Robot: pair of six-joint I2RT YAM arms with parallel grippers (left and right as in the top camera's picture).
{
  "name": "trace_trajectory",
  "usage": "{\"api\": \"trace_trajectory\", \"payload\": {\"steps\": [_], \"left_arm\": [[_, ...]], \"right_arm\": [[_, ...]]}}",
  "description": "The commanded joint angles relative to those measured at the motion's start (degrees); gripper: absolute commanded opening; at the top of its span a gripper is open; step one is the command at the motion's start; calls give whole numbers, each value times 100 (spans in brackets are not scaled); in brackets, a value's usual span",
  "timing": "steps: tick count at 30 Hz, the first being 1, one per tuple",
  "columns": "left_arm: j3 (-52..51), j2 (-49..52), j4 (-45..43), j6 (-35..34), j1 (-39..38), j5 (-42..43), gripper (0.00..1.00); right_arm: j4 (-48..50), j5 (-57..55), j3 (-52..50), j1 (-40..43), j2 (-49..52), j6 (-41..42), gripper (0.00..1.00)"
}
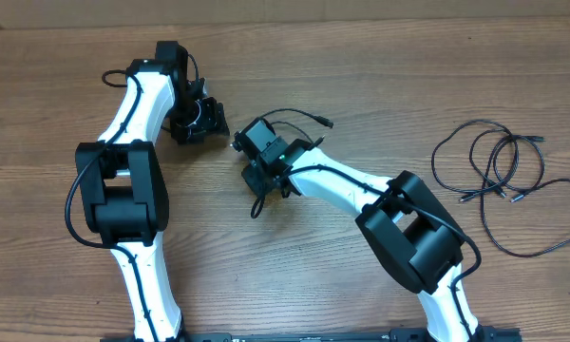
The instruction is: Untangle cables
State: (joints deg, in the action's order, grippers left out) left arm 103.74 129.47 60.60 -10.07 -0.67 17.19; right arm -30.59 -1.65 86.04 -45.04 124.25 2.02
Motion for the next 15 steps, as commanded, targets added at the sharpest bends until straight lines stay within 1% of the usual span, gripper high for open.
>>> {"api": "trace_trajectory", "payload": {"steps": [1,3,5,8,10,13,15], "left_arm": [[-55,55,2,127,-15,63,66],[-52,55,2,127,-15,63,66],[-55,55,2,127,-15,63,66],[-55,55,2,127,-15,63,66],[-52,55,2,127,-15,66,66],[-55,55,2,127,-15,66,67],[-55,55,2,127,-15,66,66]], "right_arm": [[-79,-422,-26,-151,127,-249,20],[-164,-632,-26,-208,127,-332,9],[-225,-542,-26,-234,127,-382,4],[-348,31,-26,-232,127,-380,4],[-407,251,-26,-232,127,-380,11],[-448,474,-26,-232,127,-378,11],[-450,481,-26,-232,127,-356,8]]}}
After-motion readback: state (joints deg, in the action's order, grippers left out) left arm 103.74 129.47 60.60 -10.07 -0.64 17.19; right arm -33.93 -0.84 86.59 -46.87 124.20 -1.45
